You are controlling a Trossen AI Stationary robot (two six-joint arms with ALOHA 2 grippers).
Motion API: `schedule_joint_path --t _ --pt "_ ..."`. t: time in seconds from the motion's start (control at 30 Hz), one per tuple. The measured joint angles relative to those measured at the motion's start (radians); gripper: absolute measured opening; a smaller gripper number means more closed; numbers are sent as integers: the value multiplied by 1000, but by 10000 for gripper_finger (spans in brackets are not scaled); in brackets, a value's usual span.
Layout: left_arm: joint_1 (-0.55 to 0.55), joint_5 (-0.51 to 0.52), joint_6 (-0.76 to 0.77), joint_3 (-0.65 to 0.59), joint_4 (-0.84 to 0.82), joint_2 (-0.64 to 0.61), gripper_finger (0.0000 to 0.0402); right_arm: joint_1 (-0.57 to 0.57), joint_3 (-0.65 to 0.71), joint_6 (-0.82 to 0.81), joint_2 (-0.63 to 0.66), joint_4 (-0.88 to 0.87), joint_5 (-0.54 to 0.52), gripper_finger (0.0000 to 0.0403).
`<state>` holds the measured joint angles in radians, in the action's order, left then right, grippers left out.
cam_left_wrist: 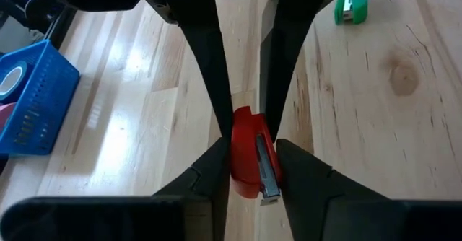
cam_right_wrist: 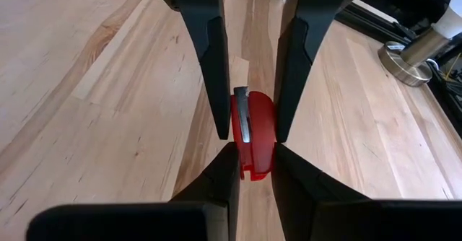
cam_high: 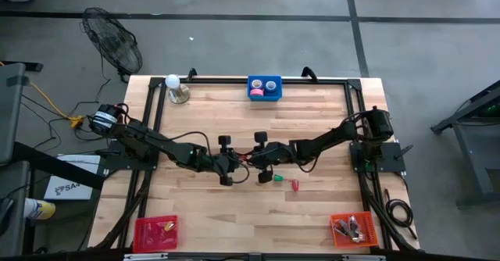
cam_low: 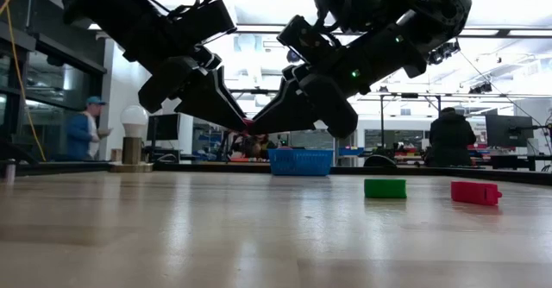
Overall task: Pick and place Stapler, Stapler remover, tape
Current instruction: Put the top red stapler into the red bin
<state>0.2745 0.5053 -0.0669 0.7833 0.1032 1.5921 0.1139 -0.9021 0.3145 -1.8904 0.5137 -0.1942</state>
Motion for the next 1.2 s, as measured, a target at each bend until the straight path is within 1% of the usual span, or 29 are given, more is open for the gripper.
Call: schedule_joint_path --t 0.47,0.73,0.83,1.0,1.2 --pt "1 2 0 0 -1 0 94 0 2 -23 -1 18 20 57" --pt "2 -2 -7 0 -1 0 137 0 2 -48 -1 23 30 57" --pt "2 -1 -11 0 -1 0 147 0 2 -48 -1 23 29 57" --pt "2 7 -16 0 -3 0 150 0 2 -48 -1 23 29 57" --pt "1 58 -16 0 -30 0 150 -1 -3 -48 0 39 30 57"
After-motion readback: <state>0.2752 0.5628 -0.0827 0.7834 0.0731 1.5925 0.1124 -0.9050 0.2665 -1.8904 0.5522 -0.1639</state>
